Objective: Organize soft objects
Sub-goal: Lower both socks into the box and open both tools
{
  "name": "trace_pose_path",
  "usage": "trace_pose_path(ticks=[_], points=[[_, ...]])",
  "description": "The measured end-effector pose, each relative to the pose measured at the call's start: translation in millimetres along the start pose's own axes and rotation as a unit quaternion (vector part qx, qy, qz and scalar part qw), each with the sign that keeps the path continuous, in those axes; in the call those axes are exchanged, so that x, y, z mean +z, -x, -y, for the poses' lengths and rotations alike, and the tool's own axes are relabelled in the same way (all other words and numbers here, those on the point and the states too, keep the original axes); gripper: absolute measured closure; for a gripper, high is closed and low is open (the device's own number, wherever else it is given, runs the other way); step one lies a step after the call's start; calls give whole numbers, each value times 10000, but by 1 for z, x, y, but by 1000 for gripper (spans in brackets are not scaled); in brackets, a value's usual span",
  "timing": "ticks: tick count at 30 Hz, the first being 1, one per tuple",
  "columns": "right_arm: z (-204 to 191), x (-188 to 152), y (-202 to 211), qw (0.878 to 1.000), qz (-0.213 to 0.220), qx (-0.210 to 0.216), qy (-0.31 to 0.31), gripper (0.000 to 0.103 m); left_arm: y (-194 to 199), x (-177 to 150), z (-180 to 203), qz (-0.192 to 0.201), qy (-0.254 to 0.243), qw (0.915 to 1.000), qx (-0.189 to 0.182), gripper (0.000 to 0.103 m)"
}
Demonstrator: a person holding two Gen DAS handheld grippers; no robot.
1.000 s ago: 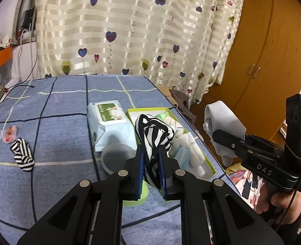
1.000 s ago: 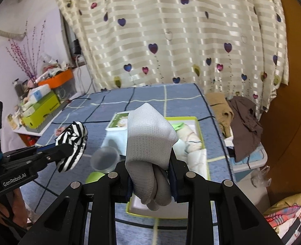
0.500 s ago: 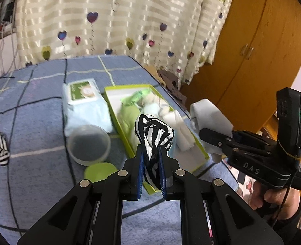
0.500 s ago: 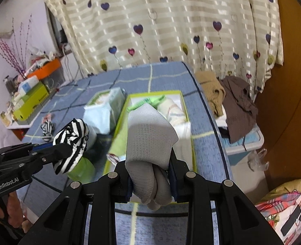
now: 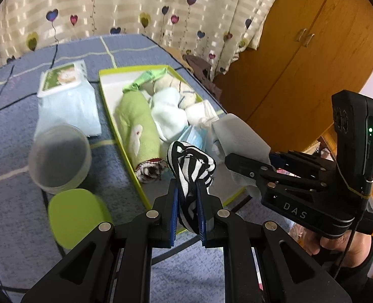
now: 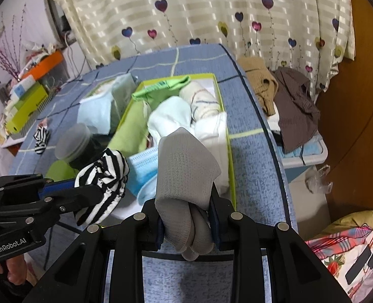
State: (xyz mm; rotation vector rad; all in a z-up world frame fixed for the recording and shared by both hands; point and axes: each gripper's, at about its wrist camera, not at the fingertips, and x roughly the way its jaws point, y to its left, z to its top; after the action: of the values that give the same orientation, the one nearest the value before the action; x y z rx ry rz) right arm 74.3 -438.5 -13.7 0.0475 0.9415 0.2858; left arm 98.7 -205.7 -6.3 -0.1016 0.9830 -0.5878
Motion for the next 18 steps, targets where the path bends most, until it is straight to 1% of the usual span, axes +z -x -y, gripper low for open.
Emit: trace_pose_path(ticks=[6,18], points=[[4,2,-15,9999,-117,87,-23,75,-16,6,-3,-157,58,9999,28,89],[7,22,-32,9998,-54,205,-1,75,-31,22,-6,-111,205,9994,255,89]])
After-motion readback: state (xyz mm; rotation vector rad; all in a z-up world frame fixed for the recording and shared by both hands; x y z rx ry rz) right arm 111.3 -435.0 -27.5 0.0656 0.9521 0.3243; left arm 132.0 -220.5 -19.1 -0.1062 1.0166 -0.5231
